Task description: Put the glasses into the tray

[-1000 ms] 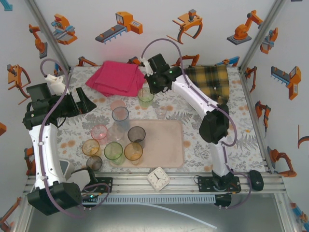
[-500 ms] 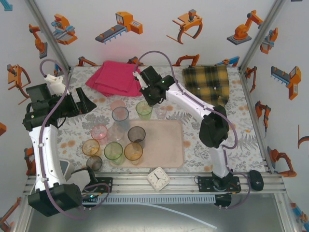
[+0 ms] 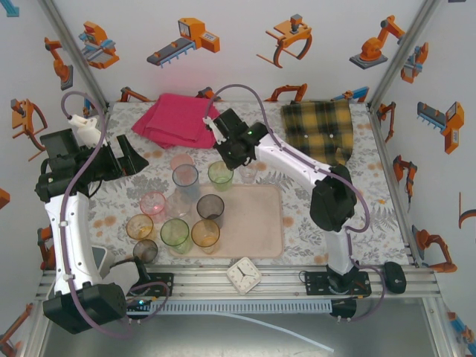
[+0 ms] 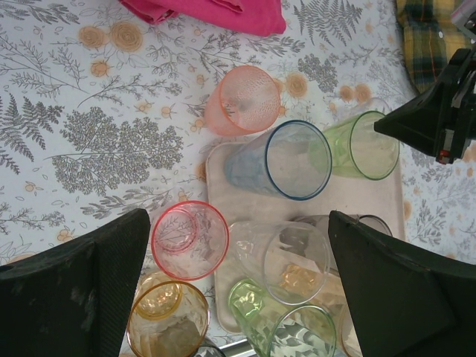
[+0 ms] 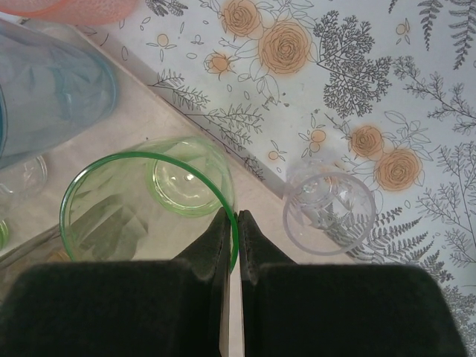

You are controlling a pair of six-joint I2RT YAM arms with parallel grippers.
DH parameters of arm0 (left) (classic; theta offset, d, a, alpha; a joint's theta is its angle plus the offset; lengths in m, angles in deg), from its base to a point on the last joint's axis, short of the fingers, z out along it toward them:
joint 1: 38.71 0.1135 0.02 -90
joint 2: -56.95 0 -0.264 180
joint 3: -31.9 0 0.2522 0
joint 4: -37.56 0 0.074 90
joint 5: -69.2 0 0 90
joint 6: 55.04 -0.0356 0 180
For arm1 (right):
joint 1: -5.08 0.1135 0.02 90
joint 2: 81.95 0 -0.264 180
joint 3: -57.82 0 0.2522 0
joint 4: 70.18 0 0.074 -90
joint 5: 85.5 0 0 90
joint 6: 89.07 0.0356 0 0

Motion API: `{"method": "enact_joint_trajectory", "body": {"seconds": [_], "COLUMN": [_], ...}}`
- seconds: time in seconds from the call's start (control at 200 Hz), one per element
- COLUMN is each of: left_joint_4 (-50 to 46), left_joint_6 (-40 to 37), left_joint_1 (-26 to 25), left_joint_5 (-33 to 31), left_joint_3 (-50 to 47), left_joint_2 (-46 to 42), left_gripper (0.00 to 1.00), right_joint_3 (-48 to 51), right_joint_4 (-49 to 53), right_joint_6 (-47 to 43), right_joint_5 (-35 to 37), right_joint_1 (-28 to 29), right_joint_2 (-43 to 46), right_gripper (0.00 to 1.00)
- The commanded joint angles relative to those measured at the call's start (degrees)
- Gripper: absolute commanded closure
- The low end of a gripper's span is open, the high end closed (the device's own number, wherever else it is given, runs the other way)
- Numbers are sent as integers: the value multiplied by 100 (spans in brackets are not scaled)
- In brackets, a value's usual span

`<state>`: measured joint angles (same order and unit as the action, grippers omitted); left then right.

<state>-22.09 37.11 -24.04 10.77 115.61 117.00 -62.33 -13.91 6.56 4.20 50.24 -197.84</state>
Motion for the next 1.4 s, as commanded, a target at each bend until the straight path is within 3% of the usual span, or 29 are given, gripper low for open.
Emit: {"method": "enact_joint_trajectory", "body": {"seconds": [0.0,1.397], "left_joint_4": [45,62], "left_joint_6": [34,48], "left_joint_1": [26,27], "left_joint_5": [148,154], "left_joint_3": [-60,-105], "left_joint_2": [-113,-146], "left_gripper": [3,3], "right_joint_3": [121,657], "right_joint_4": [-204,-638], "right_joint_6": [158,448], "right_joint_5": [96,23], "right_joint_1": [52,307], "right_joint_2": [289,29], "right_gripper": [92,91]}}
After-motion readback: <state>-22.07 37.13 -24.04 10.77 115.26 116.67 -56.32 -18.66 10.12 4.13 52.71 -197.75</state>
